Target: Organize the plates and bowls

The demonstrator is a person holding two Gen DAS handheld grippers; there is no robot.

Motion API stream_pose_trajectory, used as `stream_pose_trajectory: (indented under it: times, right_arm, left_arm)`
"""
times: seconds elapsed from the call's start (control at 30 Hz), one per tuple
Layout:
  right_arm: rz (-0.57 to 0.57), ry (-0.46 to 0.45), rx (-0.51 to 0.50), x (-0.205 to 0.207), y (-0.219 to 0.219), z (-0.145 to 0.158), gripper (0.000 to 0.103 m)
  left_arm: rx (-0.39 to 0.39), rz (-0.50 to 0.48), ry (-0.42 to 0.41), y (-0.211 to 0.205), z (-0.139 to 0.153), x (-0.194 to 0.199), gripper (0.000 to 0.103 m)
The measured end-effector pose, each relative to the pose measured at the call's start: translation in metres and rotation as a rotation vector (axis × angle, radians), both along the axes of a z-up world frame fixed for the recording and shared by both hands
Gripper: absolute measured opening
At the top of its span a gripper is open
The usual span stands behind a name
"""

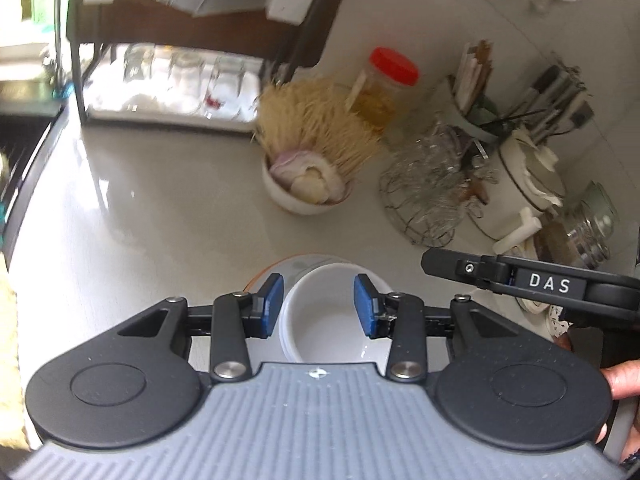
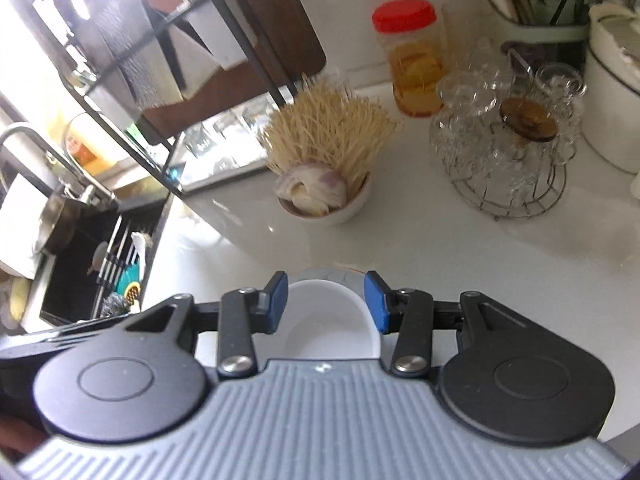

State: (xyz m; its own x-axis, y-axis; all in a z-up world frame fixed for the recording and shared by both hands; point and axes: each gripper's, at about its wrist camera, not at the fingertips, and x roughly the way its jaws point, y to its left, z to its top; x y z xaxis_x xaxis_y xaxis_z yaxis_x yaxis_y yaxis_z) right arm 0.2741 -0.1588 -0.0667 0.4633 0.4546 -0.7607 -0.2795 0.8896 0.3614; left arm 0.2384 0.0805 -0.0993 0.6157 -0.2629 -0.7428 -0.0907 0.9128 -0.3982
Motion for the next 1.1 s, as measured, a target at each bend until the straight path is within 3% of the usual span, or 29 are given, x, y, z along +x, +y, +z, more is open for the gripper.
stream_pose_trajectory:
  times: [0.27,0.53,1.1]
  right_arm:
    - [-0.042,-0.089,0.068,-0.041,-0.025,0.032,0.046]
    - [-0.025,-0.148,0.075,-0.090,-0.053,0.049,0.046]
    - [0.018,-0.242,0.093,-0.201,-0.099,0.063,0.046]
  left_arm:
    - [0.009,0.009,-0.075,-0.015,0.038,-0.044,0.044]
    - [0.030,0.051,-0.129,-0.044,0.066,-0.101,0.048]
    - [0.132,0.122,-0.197,-0.093,0.089,-0.227,0.049]
